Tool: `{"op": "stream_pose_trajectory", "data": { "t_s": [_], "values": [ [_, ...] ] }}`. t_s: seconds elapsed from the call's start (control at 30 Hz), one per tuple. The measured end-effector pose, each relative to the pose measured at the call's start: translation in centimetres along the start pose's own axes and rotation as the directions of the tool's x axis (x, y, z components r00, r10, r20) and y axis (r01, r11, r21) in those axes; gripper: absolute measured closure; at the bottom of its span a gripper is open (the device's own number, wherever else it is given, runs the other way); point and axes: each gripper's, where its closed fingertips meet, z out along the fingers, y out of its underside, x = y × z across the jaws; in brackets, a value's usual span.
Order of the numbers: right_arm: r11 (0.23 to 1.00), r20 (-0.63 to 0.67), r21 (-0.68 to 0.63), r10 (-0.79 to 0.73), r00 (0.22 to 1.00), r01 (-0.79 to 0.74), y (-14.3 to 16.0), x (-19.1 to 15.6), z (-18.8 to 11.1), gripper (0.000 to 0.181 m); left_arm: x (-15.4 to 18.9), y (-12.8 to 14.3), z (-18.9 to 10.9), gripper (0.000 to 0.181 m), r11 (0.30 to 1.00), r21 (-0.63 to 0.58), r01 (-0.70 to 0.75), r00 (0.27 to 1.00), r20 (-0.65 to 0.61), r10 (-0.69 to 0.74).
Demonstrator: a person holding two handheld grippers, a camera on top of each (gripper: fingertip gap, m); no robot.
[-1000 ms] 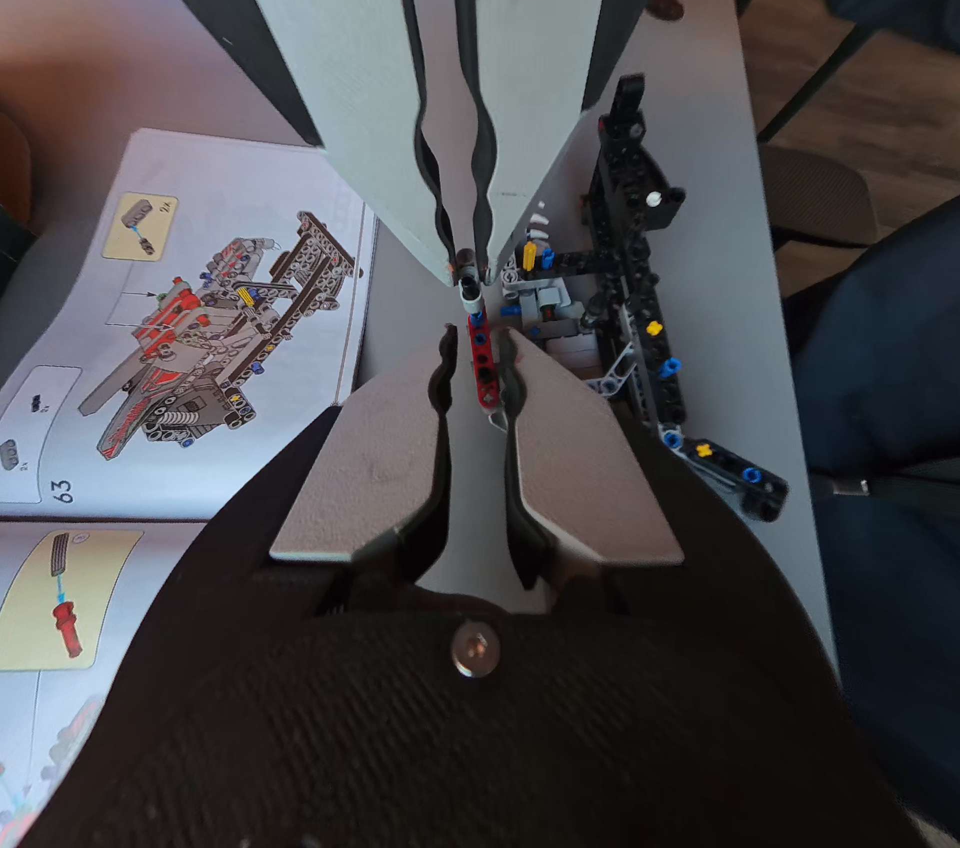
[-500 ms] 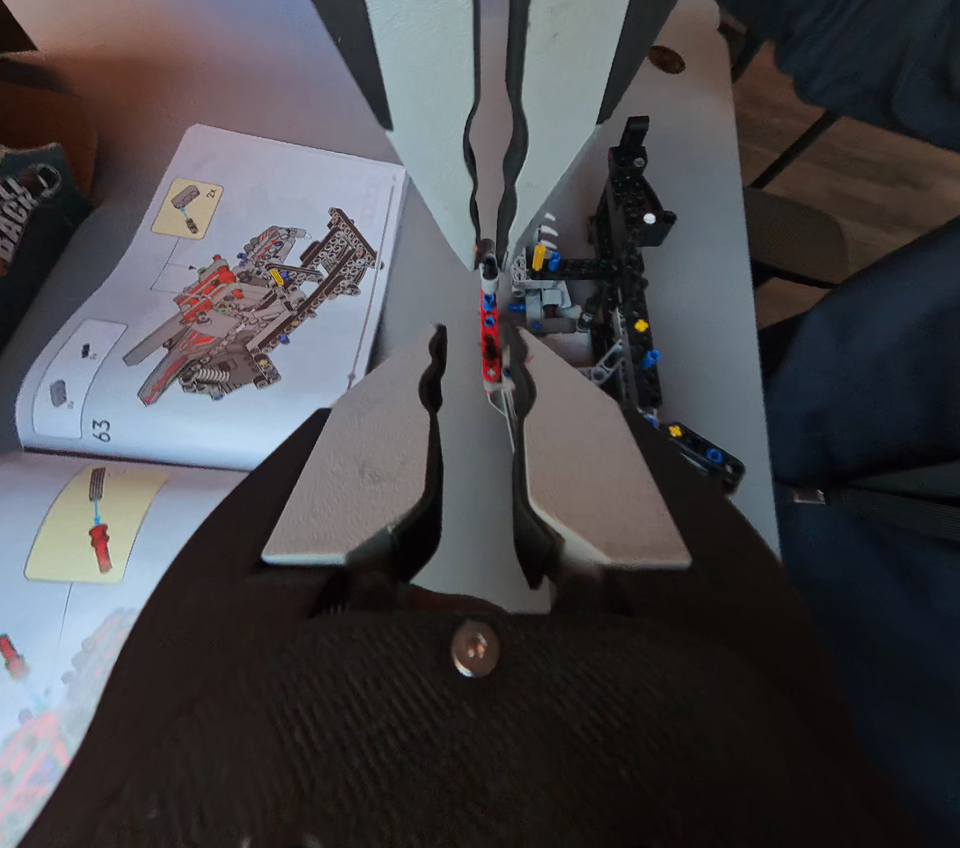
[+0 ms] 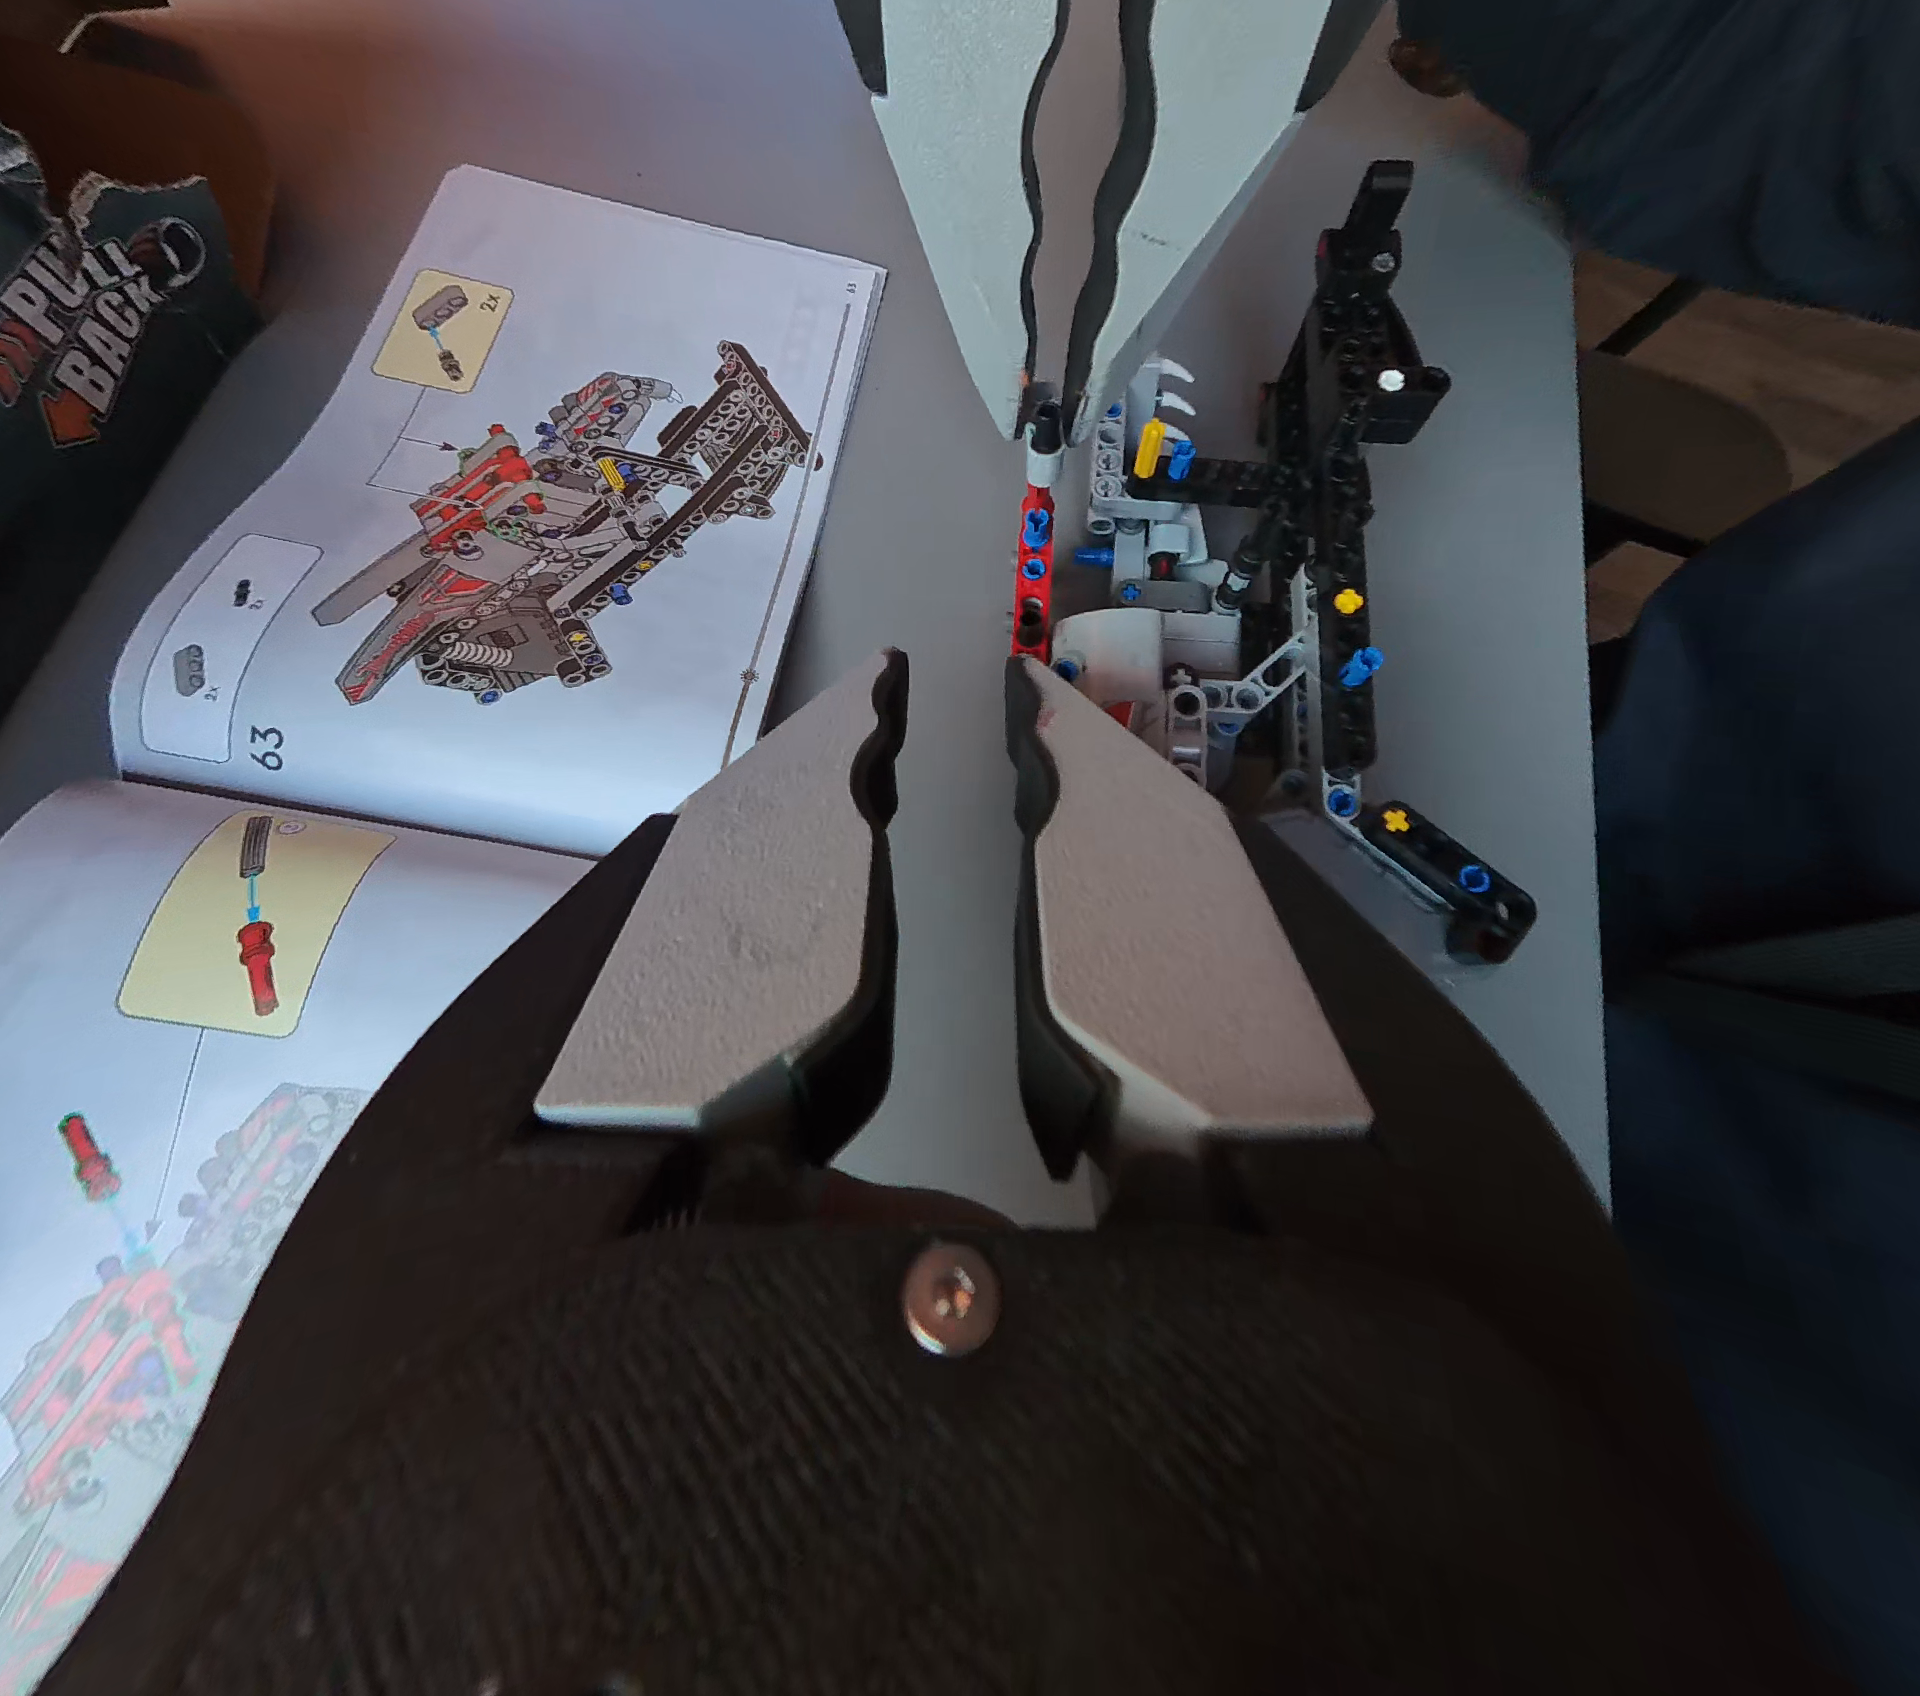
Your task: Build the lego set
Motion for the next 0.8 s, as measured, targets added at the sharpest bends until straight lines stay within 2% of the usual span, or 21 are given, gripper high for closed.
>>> {"op": "stream_pose_trajectory", "data": {
  "t_s": [0.33,0.53,0.8],
  "values": [
    [1.000,0.016,0.027,-0.010,1.000,0.009,0.5,0.3,-0.1,0.177,0.4,0.2,1.0,0.165,1.000,-0.007,0.019,0.999,-0.034,-0.019],
    [0.995,-0.008,0.097,0.005,1.000,-0.004,0.0,0.8,-1.5,0.177,0.5,0.0,1.0,0.165,1.000,0.001,0.011,1.000,-0.028,-0.011],
    [0.993,-0.028,0.113,-0.016,0.999,0.019,-1.3,0.3,-1.5,0.177,1.2,-3.5,0.4,0.164,0.984,0.157,-0.084,0.996,0.048,0.077]
  ]
}}
